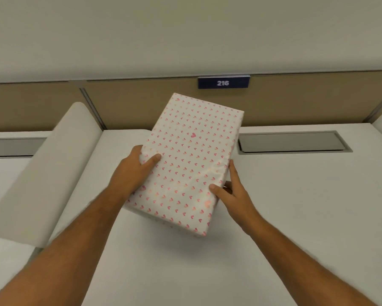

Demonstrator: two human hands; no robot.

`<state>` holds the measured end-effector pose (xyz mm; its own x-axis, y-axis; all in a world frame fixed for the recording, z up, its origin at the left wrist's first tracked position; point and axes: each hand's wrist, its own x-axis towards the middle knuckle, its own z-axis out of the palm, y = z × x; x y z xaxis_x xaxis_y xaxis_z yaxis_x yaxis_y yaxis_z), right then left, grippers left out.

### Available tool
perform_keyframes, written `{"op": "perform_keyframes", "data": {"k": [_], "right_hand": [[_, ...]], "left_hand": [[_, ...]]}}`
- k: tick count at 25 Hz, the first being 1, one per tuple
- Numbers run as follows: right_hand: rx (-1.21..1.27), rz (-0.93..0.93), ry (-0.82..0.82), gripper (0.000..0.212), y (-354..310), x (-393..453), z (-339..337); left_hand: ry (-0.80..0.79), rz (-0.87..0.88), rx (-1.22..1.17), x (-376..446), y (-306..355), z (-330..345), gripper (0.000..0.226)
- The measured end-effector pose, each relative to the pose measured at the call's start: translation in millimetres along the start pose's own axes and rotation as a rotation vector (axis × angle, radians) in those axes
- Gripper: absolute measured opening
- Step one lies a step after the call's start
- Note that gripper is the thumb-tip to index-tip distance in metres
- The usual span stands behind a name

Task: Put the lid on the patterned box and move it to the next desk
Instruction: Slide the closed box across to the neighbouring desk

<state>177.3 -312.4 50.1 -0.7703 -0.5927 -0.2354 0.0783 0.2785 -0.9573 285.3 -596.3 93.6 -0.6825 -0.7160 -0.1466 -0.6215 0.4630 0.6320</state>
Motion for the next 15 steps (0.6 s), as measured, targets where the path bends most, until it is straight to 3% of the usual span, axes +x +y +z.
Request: {"op": "perform_keyframes", "data": {"k": [7, 15], "right_hand": [[-0.075, -0.064, -0.197, 0.104, -66, 110, 169], [-0.113, -0.072, -0.269, 0.097, -89, 185, 241]], "left_hand": [[0.156, -0.101, -0.019, 76, -124, -131, 0.089], [0.176, -0.112, -0.093, 126, -183, -153, 0.087]]}}
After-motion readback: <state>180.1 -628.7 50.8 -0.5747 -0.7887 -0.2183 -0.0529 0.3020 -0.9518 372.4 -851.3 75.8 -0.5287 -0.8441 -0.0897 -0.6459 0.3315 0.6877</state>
